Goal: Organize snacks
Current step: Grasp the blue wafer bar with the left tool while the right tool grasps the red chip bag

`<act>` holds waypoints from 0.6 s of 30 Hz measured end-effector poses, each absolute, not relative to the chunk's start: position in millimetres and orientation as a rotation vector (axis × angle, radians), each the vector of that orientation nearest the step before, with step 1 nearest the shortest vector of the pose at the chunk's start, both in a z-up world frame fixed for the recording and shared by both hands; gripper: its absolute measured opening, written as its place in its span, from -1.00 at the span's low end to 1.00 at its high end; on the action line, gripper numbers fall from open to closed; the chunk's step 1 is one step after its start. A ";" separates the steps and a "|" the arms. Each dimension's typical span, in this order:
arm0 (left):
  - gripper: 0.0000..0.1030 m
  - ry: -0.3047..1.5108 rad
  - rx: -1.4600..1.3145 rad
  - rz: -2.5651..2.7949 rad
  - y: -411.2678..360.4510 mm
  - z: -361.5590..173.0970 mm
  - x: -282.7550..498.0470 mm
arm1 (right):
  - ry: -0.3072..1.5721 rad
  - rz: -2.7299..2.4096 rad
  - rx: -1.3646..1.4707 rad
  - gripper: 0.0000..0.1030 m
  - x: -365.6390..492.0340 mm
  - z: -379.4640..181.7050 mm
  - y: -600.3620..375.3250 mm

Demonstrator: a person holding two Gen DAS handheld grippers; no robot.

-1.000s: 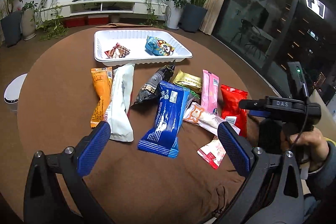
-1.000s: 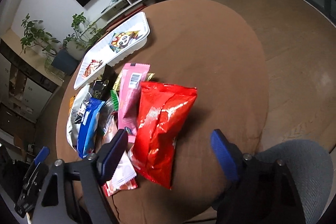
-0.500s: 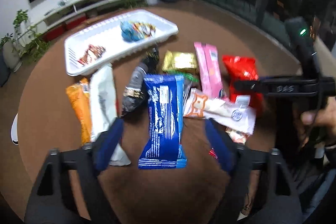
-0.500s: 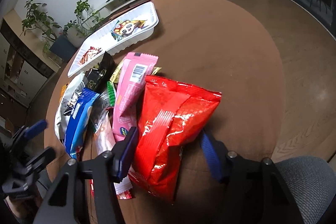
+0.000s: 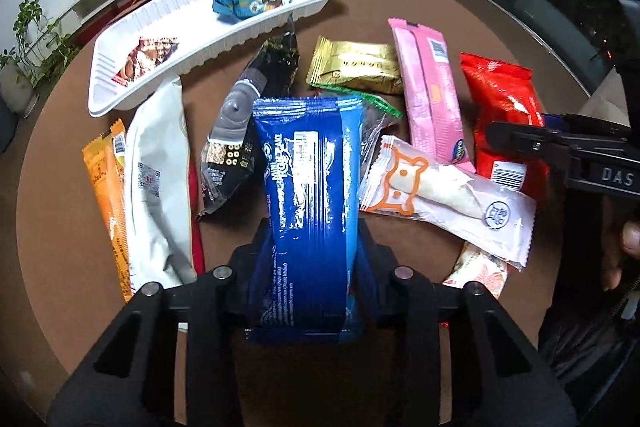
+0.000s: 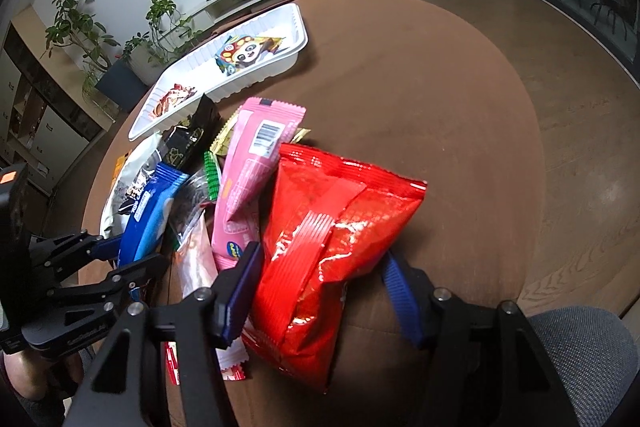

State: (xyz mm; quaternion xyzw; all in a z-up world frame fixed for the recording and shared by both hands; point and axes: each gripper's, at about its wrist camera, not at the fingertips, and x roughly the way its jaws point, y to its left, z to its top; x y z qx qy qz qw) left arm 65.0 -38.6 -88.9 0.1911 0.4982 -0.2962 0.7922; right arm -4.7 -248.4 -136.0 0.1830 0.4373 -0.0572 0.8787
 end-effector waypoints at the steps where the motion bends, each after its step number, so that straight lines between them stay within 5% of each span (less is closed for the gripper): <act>1: -0.33 1.069 0.405 -0.639 -38.5 -88.8 65.7 | 0.912 -0.120 0.382 0.24 -4.6 -136.0 -248.4; 4: -0.50 1.067 0.392 -0.646 -39.0 -88.9 68.7 | 0.913 -0.119 0.382 0.24 -4.6 -136.0 -248.7; 18: -0.51 1.071 0.226 -0.674 -12.5 -87.7 64.2 | 0.922 -0.117 0.369 0.23 -3.4 -136.5 -247.2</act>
